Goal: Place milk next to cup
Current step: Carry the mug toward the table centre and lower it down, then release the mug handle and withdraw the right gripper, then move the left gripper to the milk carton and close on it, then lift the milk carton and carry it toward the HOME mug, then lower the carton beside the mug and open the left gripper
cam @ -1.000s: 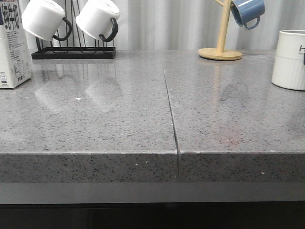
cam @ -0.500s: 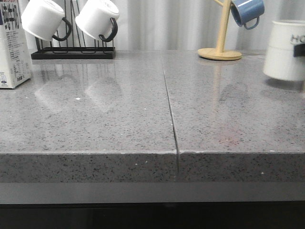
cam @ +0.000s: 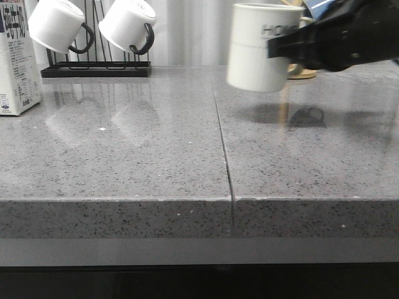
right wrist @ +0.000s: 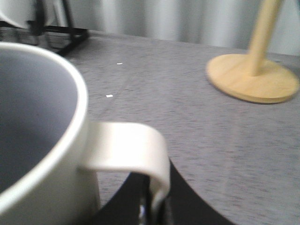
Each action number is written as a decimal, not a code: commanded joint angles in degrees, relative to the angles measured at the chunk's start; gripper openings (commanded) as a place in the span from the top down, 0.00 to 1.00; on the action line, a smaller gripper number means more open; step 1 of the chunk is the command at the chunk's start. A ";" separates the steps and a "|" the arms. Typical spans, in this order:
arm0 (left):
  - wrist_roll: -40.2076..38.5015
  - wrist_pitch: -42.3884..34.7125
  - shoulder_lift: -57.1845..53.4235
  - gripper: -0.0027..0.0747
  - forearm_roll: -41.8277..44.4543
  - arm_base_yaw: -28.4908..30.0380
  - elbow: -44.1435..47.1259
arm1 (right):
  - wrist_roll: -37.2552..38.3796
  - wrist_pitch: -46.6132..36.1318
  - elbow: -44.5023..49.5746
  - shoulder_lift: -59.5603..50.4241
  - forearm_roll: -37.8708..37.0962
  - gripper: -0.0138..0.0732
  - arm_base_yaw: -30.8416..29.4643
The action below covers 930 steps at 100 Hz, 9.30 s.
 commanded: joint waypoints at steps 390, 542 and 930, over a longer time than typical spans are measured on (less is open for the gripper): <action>0.06 11.47 7.12 0.99 0.79 -0.18 -20.02 | -0.57 62.10 18.42 -84.62 1.37 0.90 5.13; -0.04 -31.48 72.42 0.10 -4.33 -4.75 -37.94 | -0.57 62.10 18.42 -84.62 1.37 0.90 5.13; 21.47 -39.40 81.89 0.11 -32.25 -40.06 -44.77 | -0.57 62.15 18.42 -84.62 1.37 0.90 5.13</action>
